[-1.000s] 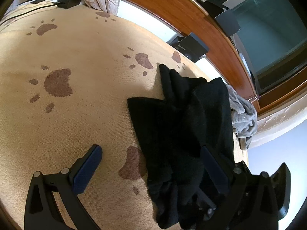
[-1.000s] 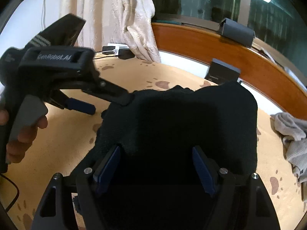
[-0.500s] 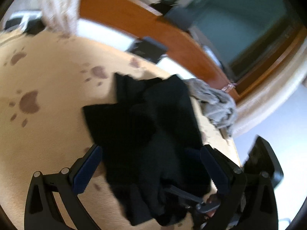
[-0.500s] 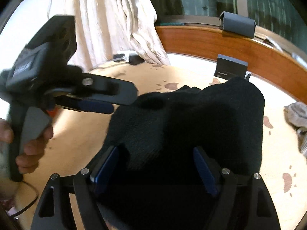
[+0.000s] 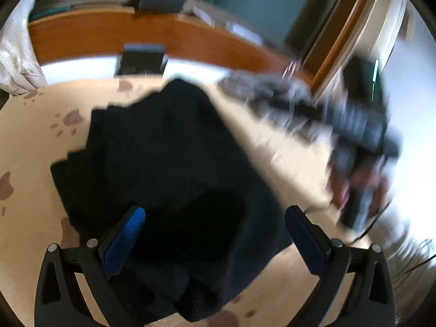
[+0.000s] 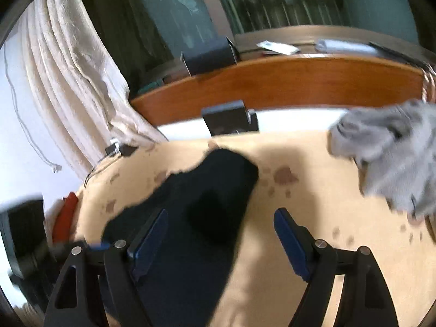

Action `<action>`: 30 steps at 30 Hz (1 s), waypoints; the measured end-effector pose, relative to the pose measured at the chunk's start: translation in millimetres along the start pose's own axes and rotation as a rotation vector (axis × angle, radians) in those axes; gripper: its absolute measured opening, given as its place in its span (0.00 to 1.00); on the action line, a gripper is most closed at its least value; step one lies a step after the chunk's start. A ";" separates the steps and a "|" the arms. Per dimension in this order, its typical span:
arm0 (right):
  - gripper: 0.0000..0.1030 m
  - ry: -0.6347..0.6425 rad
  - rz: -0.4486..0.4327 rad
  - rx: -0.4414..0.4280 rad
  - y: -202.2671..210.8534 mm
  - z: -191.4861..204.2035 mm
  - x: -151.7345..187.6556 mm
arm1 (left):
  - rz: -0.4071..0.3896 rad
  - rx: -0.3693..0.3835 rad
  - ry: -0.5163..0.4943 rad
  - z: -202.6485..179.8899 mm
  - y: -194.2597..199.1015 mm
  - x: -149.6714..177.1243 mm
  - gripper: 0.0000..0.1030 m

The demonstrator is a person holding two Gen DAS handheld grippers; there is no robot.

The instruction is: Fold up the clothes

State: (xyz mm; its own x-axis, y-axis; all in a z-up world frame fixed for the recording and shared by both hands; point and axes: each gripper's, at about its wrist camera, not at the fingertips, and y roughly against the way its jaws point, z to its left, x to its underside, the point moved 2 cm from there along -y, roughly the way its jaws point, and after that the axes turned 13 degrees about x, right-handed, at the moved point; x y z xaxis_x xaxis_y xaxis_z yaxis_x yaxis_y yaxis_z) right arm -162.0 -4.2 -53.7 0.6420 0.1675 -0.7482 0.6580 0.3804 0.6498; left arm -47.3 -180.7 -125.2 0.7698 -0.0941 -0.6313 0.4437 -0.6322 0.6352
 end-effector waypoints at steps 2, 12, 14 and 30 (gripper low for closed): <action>0.80 0.051 -0.007 -0.013 -12.7 15.4 -13.6 | 0.034 -0.063 -0.089 -5.7 -7.5 6.6 0.99; 0.80 0.312 0.198 -0.079 -115.9 89.7 -15.2 | 0.100 -0.093 -0.134 1.8 -9.7 14.4 0.99; 0.86 0.365 0.224 -0.041 -130.2 97.9 -10.0 | 0.097 -0.073 -0.110 5.4 -9.2 12.9 0.99; 1.00 0.519 0.229 0.089 -145.0 120.4 -5.6 | 0.082 -0.046 -0.078 8.1 -5.5 10.9 0.99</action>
State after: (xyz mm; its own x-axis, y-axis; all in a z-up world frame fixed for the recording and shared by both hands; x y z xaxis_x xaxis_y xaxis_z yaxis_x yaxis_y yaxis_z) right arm -213.6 -169.9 -127.6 0.5095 0.6701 -0.5399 0.5699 0.2073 0.7951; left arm -45.1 -184.4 -139.3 0.7667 -0.2049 -0.6084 0.4028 -0.5845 0.7044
